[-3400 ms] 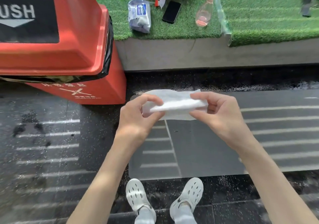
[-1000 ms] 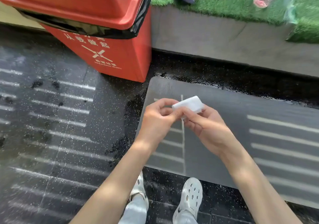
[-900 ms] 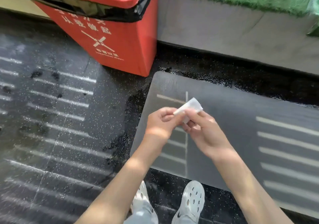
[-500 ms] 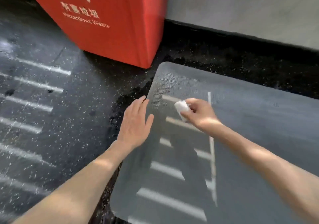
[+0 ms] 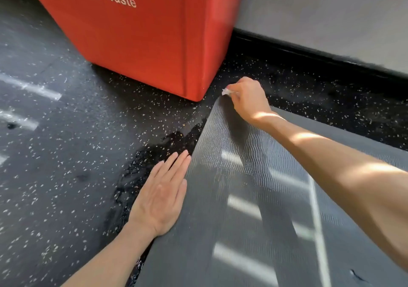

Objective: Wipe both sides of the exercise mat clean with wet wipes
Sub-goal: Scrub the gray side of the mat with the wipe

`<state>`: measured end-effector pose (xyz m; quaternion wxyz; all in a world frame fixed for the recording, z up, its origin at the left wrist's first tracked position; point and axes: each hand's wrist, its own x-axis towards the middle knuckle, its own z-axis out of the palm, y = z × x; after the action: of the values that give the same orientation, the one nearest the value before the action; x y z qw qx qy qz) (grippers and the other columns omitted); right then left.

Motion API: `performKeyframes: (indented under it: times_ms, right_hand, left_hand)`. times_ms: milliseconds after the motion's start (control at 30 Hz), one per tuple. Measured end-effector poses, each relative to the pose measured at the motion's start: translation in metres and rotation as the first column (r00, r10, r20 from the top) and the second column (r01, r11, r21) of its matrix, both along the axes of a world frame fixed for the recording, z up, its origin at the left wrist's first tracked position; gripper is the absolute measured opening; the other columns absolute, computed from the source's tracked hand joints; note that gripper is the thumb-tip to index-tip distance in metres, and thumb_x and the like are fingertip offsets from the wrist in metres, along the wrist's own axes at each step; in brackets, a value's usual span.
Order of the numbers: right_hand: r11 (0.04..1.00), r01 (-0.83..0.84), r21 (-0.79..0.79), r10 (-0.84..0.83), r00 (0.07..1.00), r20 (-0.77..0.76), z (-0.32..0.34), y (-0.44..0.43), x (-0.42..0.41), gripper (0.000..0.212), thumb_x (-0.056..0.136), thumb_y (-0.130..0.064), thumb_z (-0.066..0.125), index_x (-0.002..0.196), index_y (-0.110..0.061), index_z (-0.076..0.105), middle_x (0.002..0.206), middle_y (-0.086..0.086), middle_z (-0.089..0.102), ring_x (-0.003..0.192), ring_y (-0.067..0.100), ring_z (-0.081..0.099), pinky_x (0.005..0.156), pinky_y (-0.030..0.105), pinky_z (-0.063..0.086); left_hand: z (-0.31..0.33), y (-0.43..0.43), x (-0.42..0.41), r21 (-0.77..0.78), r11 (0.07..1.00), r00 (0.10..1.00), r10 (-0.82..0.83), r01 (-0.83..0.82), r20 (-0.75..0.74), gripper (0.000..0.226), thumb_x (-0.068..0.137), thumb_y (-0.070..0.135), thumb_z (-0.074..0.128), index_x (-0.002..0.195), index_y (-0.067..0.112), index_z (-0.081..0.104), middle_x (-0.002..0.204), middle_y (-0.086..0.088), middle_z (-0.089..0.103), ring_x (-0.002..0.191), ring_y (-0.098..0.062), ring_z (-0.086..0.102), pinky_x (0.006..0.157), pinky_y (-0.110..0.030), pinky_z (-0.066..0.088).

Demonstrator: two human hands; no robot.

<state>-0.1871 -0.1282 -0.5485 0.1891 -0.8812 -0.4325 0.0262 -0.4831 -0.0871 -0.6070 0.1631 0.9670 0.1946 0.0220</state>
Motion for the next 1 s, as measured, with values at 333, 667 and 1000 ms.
performKeyframes:
  times_ms: [333, 667, 1000]
  right_hand:
    - [0.974, -0.134, -0.182, 0.151, 0.985, 0.084, -0.009, 0.01, -0.017, 0.02, 0.093, -0.008, 0.052, 0.097, -0.011, 0.072, 0.097, 0.008, 0.059, 0.087, 0.026, 0.055, 0.069, 0.034, 0.041]
    - [0.968, -0.225, -0.107, 0.228, 0.973, 0.016, -0.02, 0.004, -0.031, 0.016, 0.095, -0.009, 0.049, 0.088, -0.015, 0.062, 0.09, 0.003, 0.052, 0.083, 0.027, 0.048, 0.062, 0.032, 0.031]
    - [0.926, -0.348, -0.144, 0.349, 0.937, -0.021, -0.015, -0.003, -0.051, 0.014, 0.094, -0.006, 0.049, 0.099, -0.004, 0.062, 0.093, 0.011, 0.05, 0.084, 0.026, 0.044, 0.066, 0.034, 0.033]
  left_hand:
    - [-0.005, 0.004, 0.0, -0.005, 1.0, 0.999, -0.017, 0.017, -0.027, 0.054, 0.101, 0.026, 0.027, 0.154, 0.016, 0.029, 0.163, 0.006, 0.023, 0.15, -0.011, 0.016, 0.117, -0.035, 0.015]
    - [-0.002, 0.005, 0.002, -0.017, 1.0, 1.0, -0.017, 0.017, -0.017, 0.054, 0.1, 0.025, 0.029, 0.154, 0.016, 0.029, 0.162, 0.006, 0.024, 0.15, -0.012, 0.018, 0.117, -0.035, 0.016]
    - [-0.004, 0.005, 0.002, -0.002, 1.0, 1.0, -0.016, 0.016, -0.026, 0.055, 0.1, 0.025, 0.028, 0.154, 0.014, 0.026, 0.163, 0.005, 0.022, 0.15, -0.011, 0.013, 0.118, -0.034, 0.013]
